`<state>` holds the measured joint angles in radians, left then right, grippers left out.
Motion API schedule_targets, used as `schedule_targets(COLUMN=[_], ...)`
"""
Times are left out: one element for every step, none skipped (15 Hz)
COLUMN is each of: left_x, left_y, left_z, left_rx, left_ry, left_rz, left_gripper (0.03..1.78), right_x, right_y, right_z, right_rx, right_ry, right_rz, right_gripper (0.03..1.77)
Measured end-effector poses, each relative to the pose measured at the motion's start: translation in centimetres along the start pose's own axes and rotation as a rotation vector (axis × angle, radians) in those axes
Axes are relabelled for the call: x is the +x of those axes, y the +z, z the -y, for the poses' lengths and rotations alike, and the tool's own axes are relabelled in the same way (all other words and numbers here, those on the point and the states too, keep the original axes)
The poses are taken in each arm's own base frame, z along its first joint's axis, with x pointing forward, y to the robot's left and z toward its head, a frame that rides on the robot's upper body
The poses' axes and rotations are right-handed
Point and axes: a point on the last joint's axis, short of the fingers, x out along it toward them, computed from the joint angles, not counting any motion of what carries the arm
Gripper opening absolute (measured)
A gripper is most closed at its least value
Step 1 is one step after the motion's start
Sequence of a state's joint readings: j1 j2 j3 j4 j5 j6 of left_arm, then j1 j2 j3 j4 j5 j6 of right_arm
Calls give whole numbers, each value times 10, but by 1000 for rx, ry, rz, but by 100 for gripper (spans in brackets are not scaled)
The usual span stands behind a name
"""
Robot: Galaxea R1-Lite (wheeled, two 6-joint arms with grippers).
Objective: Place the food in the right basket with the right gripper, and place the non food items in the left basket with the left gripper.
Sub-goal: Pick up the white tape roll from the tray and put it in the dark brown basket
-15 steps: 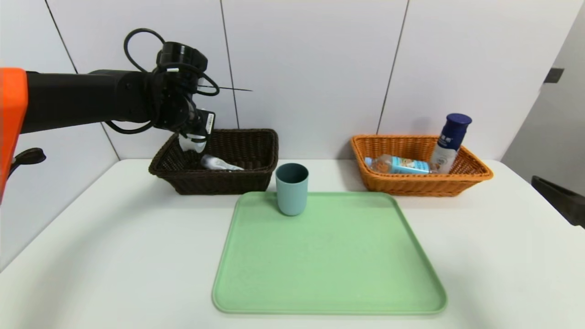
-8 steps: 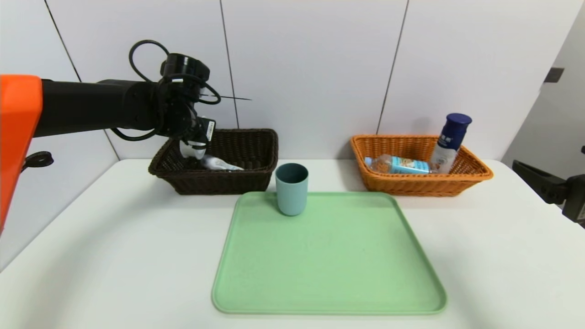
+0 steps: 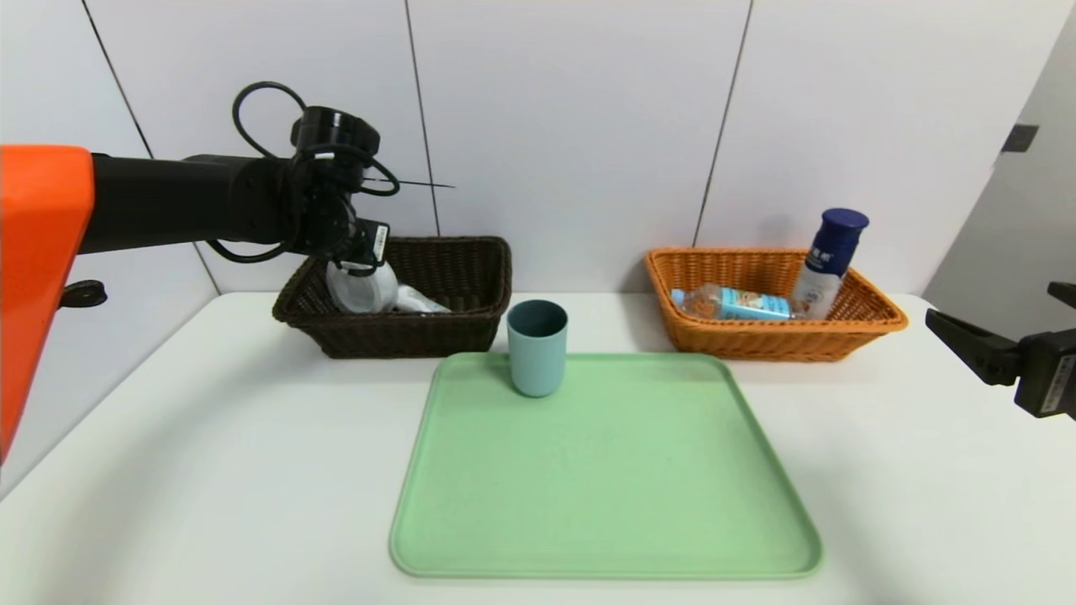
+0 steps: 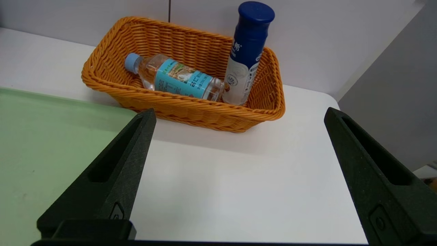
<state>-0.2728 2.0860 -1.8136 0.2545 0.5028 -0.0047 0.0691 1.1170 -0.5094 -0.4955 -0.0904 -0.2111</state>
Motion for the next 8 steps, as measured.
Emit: schedule_targets(left_x=[0, -2, -5, -9, -15, -21, -29, -37], left_y=[0, 2, 7, 12, 17, 22, 24, 27], left_z=[0, -1, -2, -2, -1, 2, 6, 11], left_rx=[2, 2, 0, -3, -2, 9, 24, 35], left_ry=[-1, -6, -8, -13, -22, -35, -50, -68], left_rz=[0, 9, 24, 44, 61, 76, 86, 96], left_gripper=[121, 127, 133, 137, 141, 145, 148, 150], right_x=[0, 0, 0, 0, 0, 0, 0, 0], right_y=[-1, -3, -4, -6, -7, -8, -9, -10], right_z=[0, -1, -1, -1, -2, -2, -2, -2], right_rx=[-1, -1, -2, -4, -4, -5, -6, -7], right_ry=[1, 2, 3, 5, 6, 7, 8, 9], right_rz=[-6, -10, -16, -21, -25, -29, -33, -37], right_gripper=[170, 170, 170, 170, 170, 170, 170, 170])
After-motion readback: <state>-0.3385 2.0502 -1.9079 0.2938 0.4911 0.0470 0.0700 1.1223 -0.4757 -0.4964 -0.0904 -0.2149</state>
